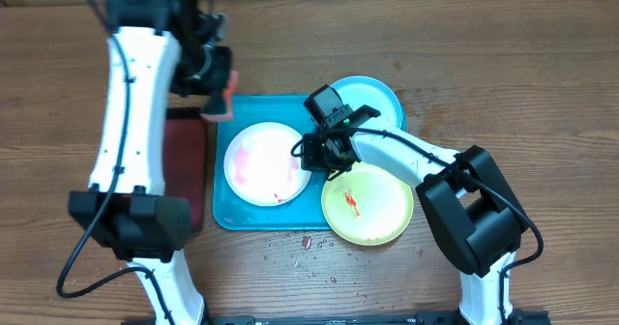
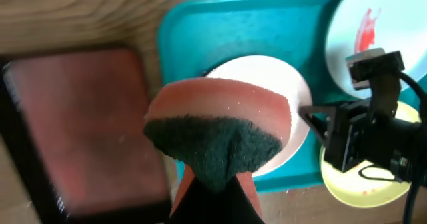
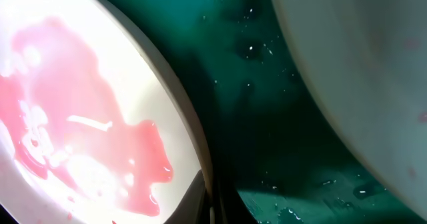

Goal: Clean dirty plates on tray and stack at the side
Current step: 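Lift the sponge back over the black tray with left gripper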

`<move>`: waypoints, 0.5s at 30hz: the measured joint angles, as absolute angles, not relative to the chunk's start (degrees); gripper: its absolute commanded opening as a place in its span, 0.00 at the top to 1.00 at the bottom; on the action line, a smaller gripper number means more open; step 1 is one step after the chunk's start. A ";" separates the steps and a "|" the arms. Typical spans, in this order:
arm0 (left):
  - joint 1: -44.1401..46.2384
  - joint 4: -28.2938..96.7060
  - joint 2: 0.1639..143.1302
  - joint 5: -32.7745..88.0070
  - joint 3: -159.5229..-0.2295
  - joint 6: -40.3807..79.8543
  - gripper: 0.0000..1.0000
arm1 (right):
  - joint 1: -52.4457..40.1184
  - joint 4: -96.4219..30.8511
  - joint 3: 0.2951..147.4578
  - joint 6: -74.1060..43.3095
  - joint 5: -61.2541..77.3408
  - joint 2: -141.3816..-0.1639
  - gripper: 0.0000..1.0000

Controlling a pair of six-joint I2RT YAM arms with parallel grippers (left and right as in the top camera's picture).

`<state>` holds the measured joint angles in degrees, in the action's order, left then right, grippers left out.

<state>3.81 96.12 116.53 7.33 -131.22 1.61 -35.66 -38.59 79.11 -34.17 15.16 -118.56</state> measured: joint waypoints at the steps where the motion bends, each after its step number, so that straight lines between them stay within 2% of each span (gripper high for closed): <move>1: 2.90 96.53 116.44 7.33 -131.81 1.69 0.96 | -35.66 -39.11 79.31 -34.02 15.18 -118.56 0.96; 9: -4.08 96.62 112.36 7.57 -132.09 1.74 0.96 | -36.18 -49.69 84.53 -32.97 11.51 -118.56 0.96; 15: -10.33 96.68 100.22 9.58 -131.33 1.76 0.96 | -39.72 -58.83 92.66 -32.95 -0.62 -117.34 0.96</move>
